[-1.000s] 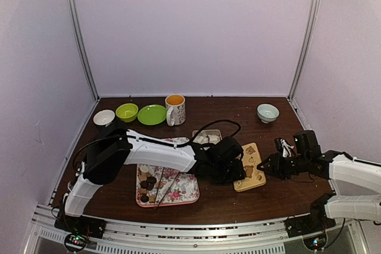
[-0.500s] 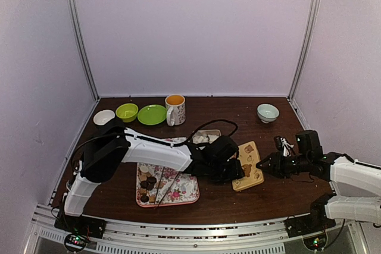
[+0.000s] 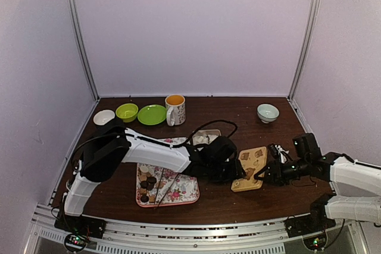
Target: Pack the chocolate
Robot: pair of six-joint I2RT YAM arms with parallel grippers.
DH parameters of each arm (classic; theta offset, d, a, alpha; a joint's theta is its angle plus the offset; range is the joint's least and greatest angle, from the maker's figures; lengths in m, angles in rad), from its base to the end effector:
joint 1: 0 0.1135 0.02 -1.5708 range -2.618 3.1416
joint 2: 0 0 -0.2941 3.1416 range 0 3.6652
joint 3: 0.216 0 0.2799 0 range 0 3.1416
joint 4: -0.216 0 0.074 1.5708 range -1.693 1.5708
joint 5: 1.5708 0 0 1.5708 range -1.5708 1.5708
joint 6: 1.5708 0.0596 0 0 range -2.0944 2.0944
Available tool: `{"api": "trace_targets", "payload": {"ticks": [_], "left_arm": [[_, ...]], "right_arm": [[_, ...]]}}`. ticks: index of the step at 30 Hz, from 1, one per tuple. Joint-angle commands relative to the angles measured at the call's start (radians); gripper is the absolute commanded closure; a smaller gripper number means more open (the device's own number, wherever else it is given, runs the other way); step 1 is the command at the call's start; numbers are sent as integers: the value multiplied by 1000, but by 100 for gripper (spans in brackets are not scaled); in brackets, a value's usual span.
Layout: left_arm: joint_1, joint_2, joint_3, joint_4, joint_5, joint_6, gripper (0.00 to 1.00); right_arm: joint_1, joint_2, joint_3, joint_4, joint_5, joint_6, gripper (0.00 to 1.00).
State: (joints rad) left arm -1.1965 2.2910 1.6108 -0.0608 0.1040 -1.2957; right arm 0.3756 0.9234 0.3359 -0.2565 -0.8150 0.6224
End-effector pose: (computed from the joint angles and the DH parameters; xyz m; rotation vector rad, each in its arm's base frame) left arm 0.1999 -0.5259 0.1193 -0.0728 2.7279 -1.1842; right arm 0.1513 0.1063 0.1606 -0.1005 2.5549 1.4155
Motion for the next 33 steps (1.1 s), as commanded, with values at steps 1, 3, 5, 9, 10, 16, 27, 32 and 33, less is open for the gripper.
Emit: {"api": "trace_targets", "payload": {"ticks": [1, 3, 5, 9, 10, 16, 27, 32, 33], "left_arm": [[-23, 31, -15, 102, 58, 12, 47], [-22, 30, -18, 103, 58, 10, 47], [-23, 27, -22, 104, 58, 7, 47], [-23, 12, -36, 105, 49, 11, 47], [-23, 7, -38, 105, 46, 14, 47], [-23, -12, -50, 98, 34, 23, 47], [-23, -193, -47, -56, -101, 198, 48], [-22, -314, -85, -128, -169, 253, 48], [-19, -336, -98, -129, -174, 256, 48]], "right_arm": [[25, 22, 26, 10, -96, -40, 63], [24, 35, 29, 9, -72, -39, 66], [25, 35, 37, -5, -37, -41, 68], [24, 10, 40, -18, 57, -1, 69], [25, -1, 33, -3, 68, 24, 71], [25, -36, -13, 69, 111, 98, 74], [24, -198, 80, -130, 201, 24, 90], [25, -225, 118, -140, 180, 38, 97], [24, -227, 125, -137, 169, 43, 97]]}}
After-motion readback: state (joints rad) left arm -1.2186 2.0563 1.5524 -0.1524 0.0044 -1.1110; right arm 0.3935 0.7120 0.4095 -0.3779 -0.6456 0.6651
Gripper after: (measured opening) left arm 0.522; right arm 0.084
